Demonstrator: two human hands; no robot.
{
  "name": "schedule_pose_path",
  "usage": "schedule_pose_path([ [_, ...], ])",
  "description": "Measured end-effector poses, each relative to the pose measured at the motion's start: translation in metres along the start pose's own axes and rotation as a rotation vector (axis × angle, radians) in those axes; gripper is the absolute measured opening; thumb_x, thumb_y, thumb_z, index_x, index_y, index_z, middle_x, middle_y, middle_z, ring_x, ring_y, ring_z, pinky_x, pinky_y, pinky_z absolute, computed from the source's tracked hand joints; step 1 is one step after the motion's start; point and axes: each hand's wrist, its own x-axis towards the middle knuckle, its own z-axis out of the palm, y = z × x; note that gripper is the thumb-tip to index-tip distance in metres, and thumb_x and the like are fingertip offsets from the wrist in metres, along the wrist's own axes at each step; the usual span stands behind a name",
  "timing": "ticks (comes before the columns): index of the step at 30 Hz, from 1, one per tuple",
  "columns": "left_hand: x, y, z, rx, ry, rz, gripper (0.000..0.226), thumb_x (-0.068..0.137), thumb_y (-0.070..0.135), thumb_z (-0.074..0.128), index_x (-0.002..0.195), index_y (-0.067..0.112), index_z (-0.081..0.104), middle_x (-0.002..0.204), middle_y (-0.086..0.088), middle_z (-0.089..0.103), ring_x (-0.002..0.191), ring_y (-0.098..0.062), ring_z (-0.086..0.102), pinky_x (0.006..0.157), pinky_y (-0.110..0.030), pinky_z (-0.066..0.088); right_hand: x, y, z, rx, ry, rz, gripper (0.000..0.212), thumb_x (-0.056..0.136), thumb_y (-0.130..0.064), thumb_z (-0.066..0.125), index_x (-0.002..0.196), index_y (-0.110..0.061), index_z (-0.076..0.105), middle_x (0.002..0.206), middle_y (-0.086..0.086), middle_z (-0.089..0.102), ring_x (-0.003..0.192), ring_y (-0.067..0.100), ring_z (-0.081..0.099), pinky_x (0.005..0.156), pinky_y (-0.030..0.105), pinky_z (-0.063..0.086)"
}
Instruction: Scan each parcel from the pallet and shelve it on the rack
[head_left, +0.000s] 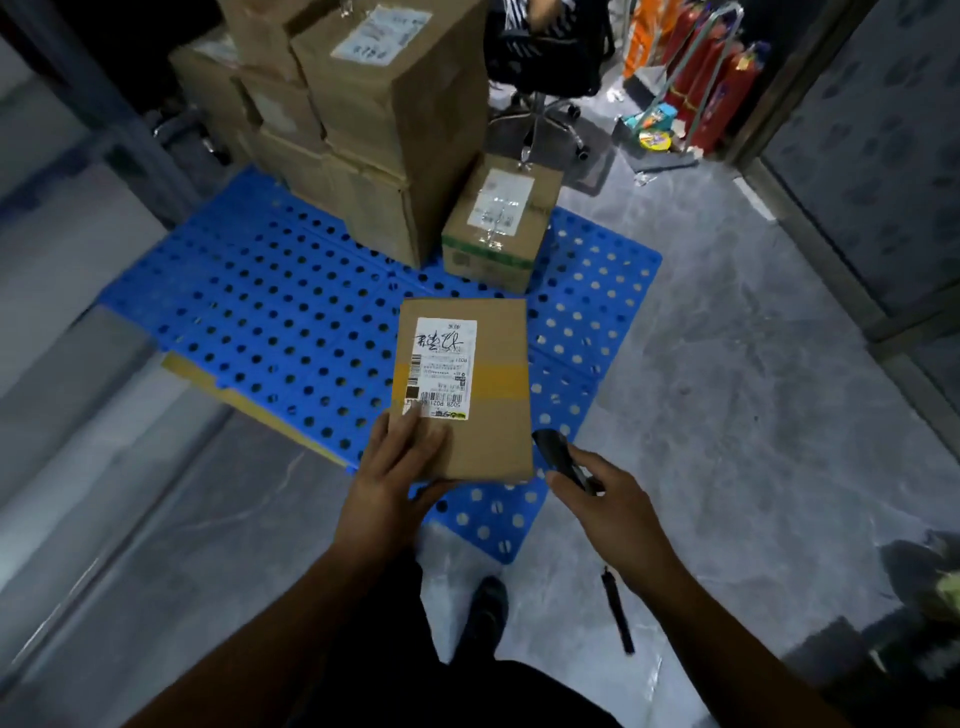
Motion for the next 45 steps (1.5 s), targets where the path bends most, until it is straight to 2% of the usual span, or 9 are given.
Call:
schedule_pose_path([
  [3, -0.011, -0.006, -0.008, -0.128, -0.019, -0.105, 0.074, 0.072, 0.019, 0.093, 0.137, 0.019, 0.059, 0.162, -0.017, 0.033, 0.144, -0.039, 0.042, 0.113, -0.052, 0.043, 0.001, 0.007, 0.003, -0.007, -0.037, 0.035, 0.056, 0.087, -0.053, 0.069, 0.139, -0.038, 0.056, 0.124, -0.006, 0.063, 0.109, 0.012, 0.061, 0.08, 0.022, 0.044],
  [6, -0.011, -0.014, -0.012, -0.215, -0.082, -0.287, 0.094, 0.068, 0.04, 0.091, 0.149, 0.03, 0.044, 0.168, 0.0, 0.014, 0.147, -0.006, 0.027, 0.113, -0.029, 0.04, 0.003, -0.007, -0.006, -0.075, -0.017, -0.072, 0.057, 0.085, -0.052, 0.071, 0.138, -0.04, 0.057, 0.122, -0.016, 0.064, 0.107, -0.005, 0.059, 0.079, 0.011, 0.044],
  [14, -0.008, -0.026, -0.004, -0.255, -0.162, -0.415, 0.106, 0.066, 0.073, 0.072, 0.155, 0.044, 0.021, 0.166, 0.016, 0.01, 0.14, -0.003, 0.021, 0.111, -0.035, 0.032, 0.006, -0.081, -0.017, -0.902, -0.144, -0.348, 0.067, 0.082, -0.073, 0.052, 0.145, -0.053, 0.038, 0.103, -0.012, 0.041, 0.105, 0.017, 0.049, 0.082, 0.04, 0.05],
  [19, -0.007, -0.026, -0.003, -0.3, -0.172, -0.438, 0.111, 0.073, 0.051, 0.085, 0.156, 0.045, 0.012, 0.166, 0.019, 0.007, 0.147, -0.01, 0.023, 0.114, -0.042, 0.035, -0.003, -0.096, -0.014, -1.139, -0.147, -0.363, 0.062, 0.087, -0.068, 0.053, 0.145, -0.053, 0.037, 0.102, -0.013, 0.032, 0.107, 0.017, 0.045, 0.073, 0.034, 0.041],
  [27, -0.011, -0.024, -0.006, -0.304, -0.112, -0.447, 0.107, 0.068, 0.069, 0.073, 0.156, 0.033, 0.023, 0.168, 0.005, 0.015, 0.14, -0.003, 0.023, 0.106, -0.027, 0.032, -0.013, -0.094, -0.019, -1.087, -0.176, -0.373, 0.06, 0.088, -0.067, 0.055, 0.144, -0.054, 0.038, 0.103, -0.013, 0.037, 0.105, 0.014, 0.045, 0.08, 0.037, 0.049],
  [31, -0.013, -0.022, -0.006, -0.358, -0.059, -0.47, 0.103, 0.074, 0.05, 0.084, 0.156, 0.033, 0.024, 0.168, 0.002, 0.019, 0.144, -0.003, 0.028, 0.113, -0.016, 0.034, -0.005, -0.088, -0.02, -1.085, -0.174, -0.46, 0.065, 0.081, -0.073, 0.05, 0.142, -0.055, 0.038, 0.099, -0.016, 0.038, 0.099, 0.012, 0.045, 0.072, 0.033, 0.044],
  [35, -0.034, -0.026, -0.02, -0.375, -0.029, -0.448, 0.1, 0.077, 0.047, 0.081, 0.159, 0.031, 0.025, 0.17, -0.002, 0.015, 0.149, -0.01, 0.022, 0.105, 0.002, 0.026, 0.004, -0.075, -0.015, -0.729, -0.133, -0.361, 0.068, 0.081, -0.069, 0.057, 0.144, -0.049, 0.044, 0.11, -0.009, 0.052, 0.096, 0.013, 0.057, 0.073, 0.025, 0.048],
  [41, -0.076, -0.07, -0.077, -0.402, 0.066, -0.461, 0.096, 0.078, 0.047, 0.081, 0.157, 0.021, 0.033, 0.167, -0.005, 0.026, 0.153, -0.02, 0.03, 0.121, -0.04, 0.035, 0.004, -0.069, 0.065, -0.429, -0.24, -0.178, 0.061, 0.092, -0.05, 0.065, 0.148, -0.039, 0.045, 0.148, -0.01, 0.05, 0.113, 0.012, 0.062, 0.094, 0.033, 0.054],
  [45, -0.111, -0.125, -0.137, -0.352, 0.152, -0.495, 0.094, 0.077, 0.057, 0.077, 0.155, 0.027, 0.034, 0.166, 0.004, 0.029, 0.145, 0.008, 0.03, 0.115, -0.017, 0.036, -0.002, -0.099, 0.159, -0.351, -0.256, -0.208, 0.061, 0.091, -0.05, 0.066, 0.147, -0.037, 0.046, 0.145, -0.013, 0.051, 0.109, 0.018, 0.064, 0.093, 0.041, 0.056],
])
